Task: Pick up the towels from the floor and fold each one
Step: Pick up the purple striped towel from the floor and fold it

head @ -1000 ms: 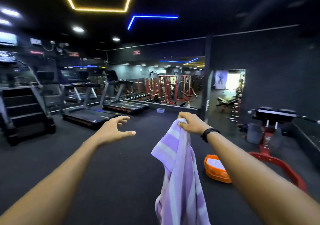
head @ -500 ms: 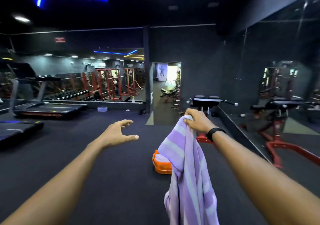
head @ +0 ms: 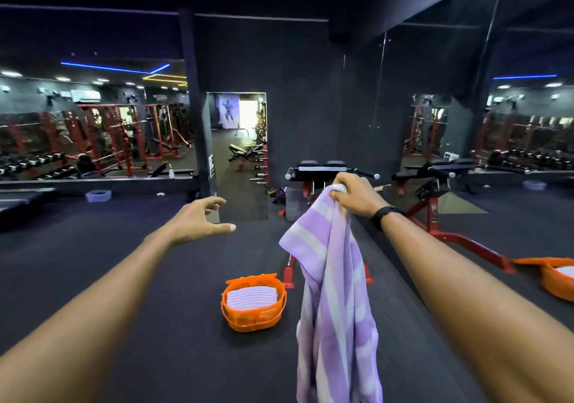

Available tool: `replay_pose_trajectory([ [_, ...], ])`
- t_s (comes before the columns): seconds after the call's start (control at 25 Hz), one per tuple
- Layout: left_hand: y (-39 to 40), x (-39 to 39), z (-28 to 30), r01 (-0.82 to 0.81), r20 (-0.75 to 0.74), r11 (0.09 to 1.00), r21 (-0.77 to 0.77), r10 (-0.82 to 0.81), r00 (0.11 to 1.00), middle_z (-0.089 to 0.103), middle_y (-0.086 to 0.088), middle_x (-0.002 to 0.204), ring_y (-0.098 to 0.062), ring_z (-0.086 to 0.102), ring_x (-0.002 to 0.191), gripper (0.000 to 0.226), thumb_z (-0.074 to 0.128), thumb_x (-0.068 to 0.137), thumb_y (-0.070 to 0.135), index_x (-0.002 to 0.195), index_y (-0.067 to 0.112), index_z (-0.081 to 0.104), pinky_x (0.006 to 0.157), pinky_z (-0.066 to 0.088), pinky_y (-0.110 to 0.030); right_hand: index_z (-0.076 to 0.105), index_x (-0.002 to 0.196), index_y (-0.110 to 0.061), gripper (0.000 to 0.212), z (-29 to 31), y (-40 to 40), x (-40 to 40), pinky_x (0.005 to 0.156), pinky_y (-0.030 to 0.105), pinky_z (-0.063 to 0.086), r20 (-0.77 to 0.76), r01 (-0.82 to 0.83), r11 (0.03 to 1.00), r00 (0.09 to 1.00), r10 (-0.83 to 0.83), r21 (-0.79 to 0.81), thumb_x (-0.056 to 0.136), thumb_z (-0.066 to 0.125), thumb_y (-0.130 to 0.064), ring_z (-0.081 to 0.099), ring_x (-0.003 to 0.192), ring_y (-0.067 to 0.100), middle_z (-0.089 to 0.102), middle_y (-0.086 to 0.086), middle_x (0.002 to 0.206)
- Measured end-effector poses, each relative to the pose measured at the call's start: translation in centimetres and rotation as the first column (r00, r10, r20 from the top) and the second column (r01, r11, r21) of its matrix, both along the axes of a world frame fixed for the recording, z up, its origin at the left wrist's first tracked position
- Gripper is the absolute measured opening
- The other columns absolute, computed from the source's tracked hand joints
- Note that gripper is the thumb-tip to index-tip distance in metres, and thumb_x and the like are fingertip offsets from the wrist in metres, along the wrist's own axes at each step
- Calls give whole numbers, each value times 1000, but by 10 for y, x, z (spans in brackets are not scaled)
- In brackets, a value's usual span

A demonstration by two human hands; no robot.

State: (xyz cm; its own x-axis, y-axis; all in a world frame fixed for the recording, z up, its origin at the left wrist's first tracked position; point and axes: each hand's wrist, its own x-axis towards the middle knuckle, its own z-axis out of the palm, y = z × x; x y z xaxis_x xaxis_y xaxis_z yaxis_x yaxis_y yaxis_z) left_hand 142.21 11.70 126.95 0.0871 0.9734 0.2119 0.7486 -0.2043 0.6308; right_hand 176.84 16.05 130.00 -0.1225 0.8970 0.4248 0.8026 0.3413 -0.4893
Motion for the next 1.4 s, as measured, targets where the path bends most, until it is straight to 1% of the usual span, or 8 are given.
replay_pose_trajectory([
  [0.4, 211, -4, 3, -85, -48, 996, 42, 87, 995, 55, 2, 134, -5, 47, 113, 73, 81, 72, 41, 136, 25, 50, 91, 34, -21, 56, 82, -13, 5, 10, 254, -30, 66, 27, 31, -17, -165, 982, 986, 167, 97, 87, 58, -13, 53, 83, 21, 61, 4, 86],
  [0.72, 343, -4, 10, -159, -56, 987, 35, 161, 985, 59, 4, 123, -12, 55, 114, 66, 79, 72, 45, 130, 26, 55, 87, 40, -23, 59, 86, -5, 8, 47, 407, -72, 63, 27, 39, -84, -301, 947, 946, 312, 115, 87, 59, -13, 53, 81, 19, 62, 9, 87],
  [0.88, 425, -3, -13, -104, -46, 994, -13, 104, 994, 71, 7, 90, 4, 62, 75, 46, 76, 69, 57, 101, 26, 68, 69, 47, -19, 60, 89, -2, 13, 42, 479, -105, 69, 30, 40, -100, -337, 935, 932, 348, 109, 87, 59, -14, 53, 83, 19, 62, 11, 89],
  [0.96, 467, -8, -17, -78, -33, 997, 7, 78, 996, 68, 2, 70, -2, 56, 59, 29, 73, 77, 47, 77, 19, 67, 60, 42, -23, 59, 89, -3, 12, 36, 513, -117, 69, 30, 40, -104, -342, 933, 930, 353, 111, 87, 59, -14, 53, 83, 18, 62, 9, 88],
  [1.08, 538, -34, -9, -81, 64, 990, 117, 74, 995, 55, -2, 60, -13, 49, 59, 33, 66, 87, 25, 56, 18, 55, 59, 37, -29, 59, 86, -8, 6, 23, 564, -130, 63, 25, 39, -81, -332, 936, 936, 342, 119, 87, 60, -14, 52, 79, 15, 61, 3, 85],
  [1.2, 607, -70, 9, -77, 267, 985, 155, 34, 963, 54, -9, 68, -19, 51, 61, 23, 56, 93, 17, 72, 8, 60, 58, 44, -34, 56, 84, -12, 7, 8, 620, -144, 57, 21, 37, -5, -268, 962, 963, 269, 55, 88, 61, -16, 51, 76, 16, 59, 2, 83],
  [1.28, 643, -80, 23, -52, 379, 983, 174, -18, 925, 53, -7, 70, -12, 49, 58, 17, 49, 97, 10, 87, 3, 61, 51, 42, -23, 58, 86, -13, 8, 2, 650, -158, 49, 17, 39, 50, -248, 967, 967, 251, -61, 87, 64, -18, 53, 70, 15, 61, 5, 82],
  [1.4, 689, -79, 39, 26, 352, 975, 219, -104, 930, 50, -1, 67, -8, 45, 53, 18, 46, 97, 8, 87, 9, 62, 44, 37, -18, 62, 100, -12, 27, -1, 677, -200, 59, 15, 47, -81, -383, 911, 924, 374, -157, 83, 73, -29, 58, 71, 11, 65, 5, 87],
])
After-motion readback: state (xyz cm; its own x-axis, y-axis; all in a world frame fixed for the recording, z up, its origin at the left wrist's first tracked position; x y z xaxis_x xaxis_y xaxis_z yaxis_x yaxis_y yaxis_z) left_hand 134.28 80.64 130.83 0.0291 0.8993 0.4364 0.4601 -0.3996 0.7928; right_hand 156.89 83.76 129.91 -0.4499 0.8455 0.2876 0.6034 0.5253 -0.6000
